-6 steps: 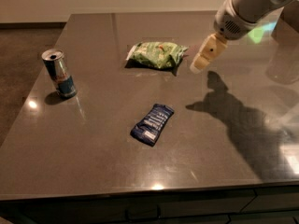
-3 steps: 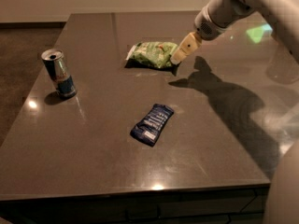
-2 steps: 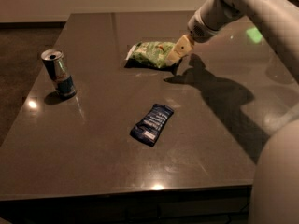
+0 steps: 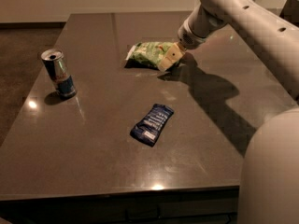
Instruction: Pick green jalapeno chip bag
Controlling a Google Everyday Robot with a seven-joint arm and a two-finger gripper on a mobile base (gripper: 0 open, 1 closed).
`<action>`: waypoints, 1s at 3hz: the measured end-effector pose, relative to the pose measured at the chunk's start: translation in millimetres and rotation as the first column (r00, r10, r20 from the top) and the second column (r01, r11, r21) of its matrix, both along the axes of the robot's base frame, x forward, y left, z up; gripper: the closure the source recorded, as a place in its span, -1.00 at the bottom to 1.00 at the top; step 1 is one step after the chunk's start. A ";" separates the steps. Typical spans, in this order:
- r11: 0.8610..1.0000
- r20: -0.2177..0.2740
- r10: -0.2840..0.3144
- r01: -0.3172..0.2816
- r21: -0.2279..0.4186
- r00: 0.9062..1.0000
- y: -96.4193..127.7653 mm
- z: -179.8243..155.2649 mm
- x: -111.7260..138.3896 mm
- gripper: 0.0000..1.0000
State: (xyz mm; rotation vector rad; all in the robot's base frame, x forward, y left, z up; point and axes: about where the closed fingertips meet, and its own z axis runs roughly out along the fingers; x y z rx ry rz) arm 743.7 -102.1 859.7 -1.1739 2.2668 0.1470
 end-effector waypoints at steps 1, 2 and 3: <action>1.000 -0.011 0.007 -0.007 0.008 1.000 4.3 -0.3 -1.3 -0.57; 0.999 -0.016 0.039 -0.038 0.023 0.999 12.1 6.1 -8.2 0.02; 0.997 -0.015 0.074 -0.073 0.038 0.997 19.0 15.2 -16.8 0.64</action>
Offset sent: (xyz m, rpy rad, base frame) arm -0.0138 0.0138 0.0175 0.0362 0.0096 0.0539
